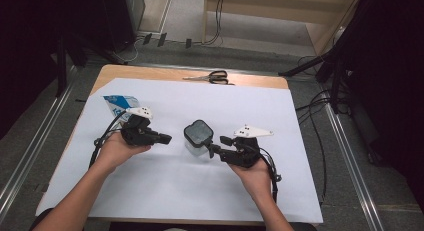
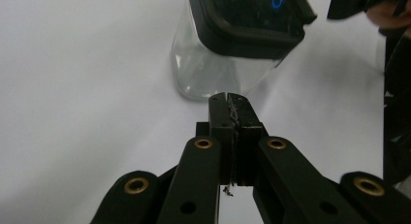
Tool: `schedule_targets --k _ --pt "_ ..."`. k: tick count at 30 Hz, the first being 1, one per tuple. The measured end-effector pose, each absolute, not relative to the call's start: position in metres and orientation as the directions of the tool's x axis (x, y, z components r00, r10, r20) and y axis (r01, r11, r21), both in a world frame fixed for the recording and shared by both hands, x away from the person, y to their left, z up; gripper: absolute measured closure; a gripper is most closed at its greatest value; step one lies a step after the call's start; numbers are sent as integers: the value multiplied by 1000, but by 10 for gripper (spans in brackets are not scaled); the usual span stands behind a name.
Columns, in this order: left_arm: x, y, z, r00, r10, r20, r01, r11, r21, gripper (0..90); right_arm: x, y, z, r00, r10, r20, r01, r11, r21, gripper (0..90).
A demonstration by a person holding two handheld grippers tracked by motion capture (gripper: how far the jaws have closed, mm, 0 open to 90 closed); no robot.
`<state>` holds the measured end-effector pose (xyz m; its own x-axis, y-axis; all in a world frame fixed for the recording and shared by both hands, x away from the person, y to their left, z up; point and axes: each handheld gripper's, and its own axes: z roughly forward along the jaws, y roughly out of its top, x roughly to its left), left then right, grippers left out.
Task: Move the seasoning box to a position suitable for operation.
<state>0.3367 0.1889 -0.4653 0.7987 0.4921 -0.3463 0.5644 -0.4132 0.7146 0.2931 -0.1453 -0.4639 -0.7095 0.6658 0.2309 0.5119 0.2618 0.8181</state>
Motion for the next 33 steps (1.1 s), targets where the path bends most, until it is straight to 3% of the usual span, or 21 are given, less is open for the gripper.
schedule_targets --k 5,12,33 --pt "341 185 -468 813 483 -325 537 -406 739 900 287 -141 -471 -739 641 210 494 302 815 762" --pt "344 178 -475 811 489 -320 538 -410 736 900 279 -132 -480 -753 623 211 499 332 801 894" --pt "356 162 -487 814 487 -316 536 -421 731 900 281 -124 -497 -740 628 241 542 346 766 900"
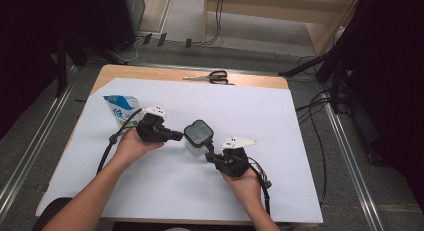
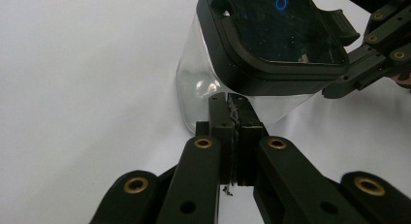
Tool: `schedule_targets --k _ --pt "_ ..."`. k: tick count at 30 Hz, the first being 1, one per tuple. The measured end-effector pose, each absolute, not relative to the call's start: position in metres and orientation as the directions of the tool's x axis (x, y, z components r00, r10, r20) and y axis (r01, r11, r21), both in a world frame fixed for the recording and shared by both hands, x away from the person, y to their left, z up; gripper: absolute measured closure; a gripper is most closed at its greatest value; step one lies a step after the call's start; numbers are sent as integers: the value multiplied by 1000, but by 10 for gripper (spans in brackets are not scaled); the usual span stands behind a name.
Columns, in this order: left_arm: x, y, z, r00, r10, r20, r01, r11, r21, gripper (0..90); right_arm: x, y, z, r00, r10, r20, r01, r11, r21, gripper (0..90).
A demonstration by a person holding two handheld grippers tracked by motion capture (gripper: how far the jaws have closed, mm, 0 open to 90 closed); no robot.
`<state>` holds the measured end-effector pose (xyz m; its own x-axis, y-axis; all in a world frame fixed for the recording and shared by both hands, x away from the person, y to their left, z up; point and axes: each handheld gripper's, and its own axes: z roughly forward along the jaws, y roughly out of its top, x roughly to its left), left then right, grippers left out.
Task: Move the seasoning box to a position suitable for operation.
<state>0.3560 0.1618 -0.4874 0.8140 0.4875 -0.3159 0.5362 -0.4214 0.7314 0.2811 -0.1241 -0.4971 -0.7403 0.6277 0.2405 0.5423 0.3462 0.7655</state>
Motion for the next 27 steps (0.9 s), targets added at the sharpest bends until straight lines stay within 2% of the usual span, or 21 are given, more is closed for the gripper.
schedule_targets --k 27 --pt "352 152 -490 816 488 -311 528 -409 744 893 297 -146 -498 -690 673 266 589 309 747 900"
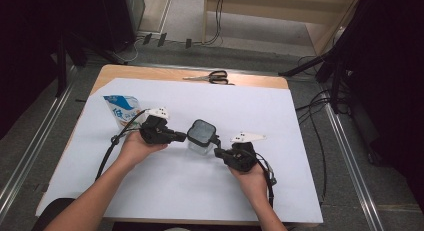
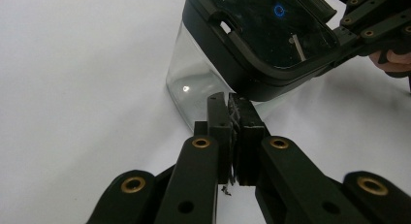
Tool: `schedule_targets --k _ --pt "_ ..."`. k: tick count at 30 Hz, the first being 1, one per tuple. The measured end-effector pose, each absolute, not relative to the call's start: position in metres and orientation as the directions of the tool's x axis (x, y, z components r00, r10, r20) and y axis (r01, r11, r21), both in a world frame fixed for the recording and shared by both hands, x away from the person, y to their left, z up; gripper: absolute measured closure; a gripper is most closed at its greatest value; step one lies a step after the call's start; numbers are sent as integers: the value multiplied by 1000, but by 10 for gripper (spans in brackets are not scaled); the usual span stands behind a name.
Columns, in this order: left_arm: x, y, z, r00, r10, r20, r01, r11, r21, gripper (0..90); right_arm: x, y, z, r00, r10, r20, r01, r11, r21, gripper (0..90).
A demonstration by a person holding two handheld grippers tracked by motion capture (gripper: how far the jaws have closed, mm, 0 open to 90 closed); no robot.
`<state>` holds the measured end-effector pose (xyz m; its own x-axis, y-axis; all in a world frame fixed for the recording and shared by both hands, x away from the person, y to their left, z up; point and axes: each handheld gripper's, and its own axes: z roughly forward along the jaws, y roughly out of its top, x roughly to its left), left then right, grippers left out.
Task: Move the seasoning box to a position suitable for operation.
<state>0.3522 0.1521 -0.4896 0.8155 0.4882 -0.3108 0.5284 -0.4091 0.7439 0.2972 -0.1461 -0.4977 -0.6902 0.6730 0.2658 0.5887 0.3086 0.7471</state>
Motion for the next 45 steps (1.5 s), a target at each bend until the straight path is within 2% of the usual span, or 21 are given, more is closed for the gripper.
schedule_targets --k 29,37,40,45 --pt "340 131 -491 858 423 -291 477 -449 756 877 323 -165 -496 -656 720 227 580 288 762 900" --pt "339 132 -491 861 420 -288 474 -454 755 868 327 -165 -495 -669 713 211 575 316 755 897" --pt "339 137 -490 856 427 -292 482 -453 750 813 327 -165 -495 -677 701 223 578 318 751 843" --pt "341 143 -488 852 436 -291 485 -446 752 570 326 -165 -494 -695 678 242 578 327 747 736"
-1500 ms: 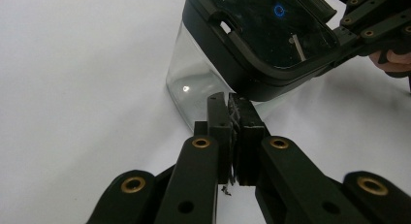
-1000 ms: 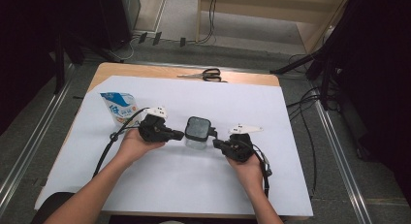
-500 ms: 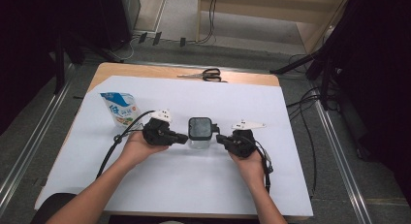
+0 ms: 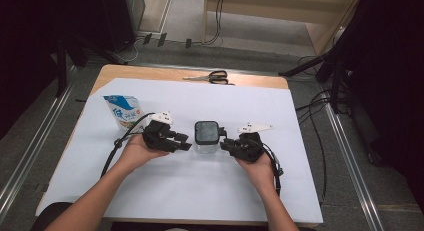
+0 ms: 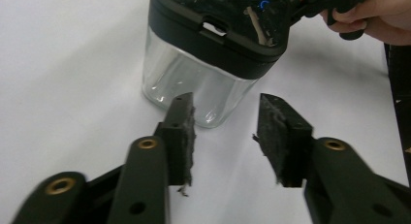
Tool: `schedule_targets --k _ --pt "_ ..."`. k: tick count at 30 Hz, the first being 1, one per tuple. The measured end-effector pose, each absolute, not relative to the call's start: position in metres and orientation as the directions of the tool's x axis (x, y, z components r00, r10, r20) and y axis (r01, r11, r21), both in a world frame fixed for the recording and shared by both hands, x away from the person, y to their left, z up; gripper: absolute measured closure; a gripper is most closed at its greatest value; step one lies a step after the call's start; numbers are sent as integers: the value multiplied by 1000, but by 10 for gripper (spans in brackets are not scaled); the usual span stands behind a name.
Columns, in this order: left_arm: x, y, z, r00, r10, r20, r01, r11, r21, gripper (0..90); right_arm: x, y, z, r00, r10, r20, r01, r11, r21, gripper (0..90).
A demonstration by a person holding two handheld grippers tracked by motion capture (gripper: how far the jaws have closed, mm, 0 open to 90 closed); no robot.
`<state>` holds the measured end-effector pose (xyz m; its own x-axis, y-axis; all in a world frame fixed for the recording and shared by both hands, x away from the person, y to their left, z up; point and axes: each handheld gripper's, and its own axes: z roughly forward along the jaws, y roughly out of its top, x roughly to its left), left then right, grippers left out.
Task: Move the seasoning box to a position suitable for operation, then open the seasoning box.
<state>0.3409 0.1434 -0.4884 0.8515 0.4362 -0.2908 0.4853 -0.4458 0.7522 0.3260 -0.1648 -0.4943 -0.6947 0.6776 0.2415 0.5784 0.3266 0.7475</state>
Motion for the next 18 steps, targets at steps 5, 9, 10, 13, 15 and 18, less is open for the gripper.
schedule_targets --k 5,9,10,13,15,18 --pt "341 148 -487 860 425 -282 468 -437 768 567 325 -165 -495 -709 663 240 571 340 747 708" --pt "341 150 -486 863 425 -273 460 -436 774 571 324 -165 -494 -718 658 227 557 348 754 694" --pt "341 151 -485 859 432 -273 464 -435 772 572 324 -165 -494 -718 657 231 560 346 753 689" --pt "342 152 -482 871 418 -259 442 -433 786 552 323 -165 -494 -715 655 245 571 344 745 676" --pt "343 151 -480 875 413 -254 438 -450 778 503 323 -166 -493 -718 651 246 568 345 747 669" --pt "344 151 -478 886 401 -233 420 -480 770 445 321 -167 -492 -720 647 250 567 340 751 647"
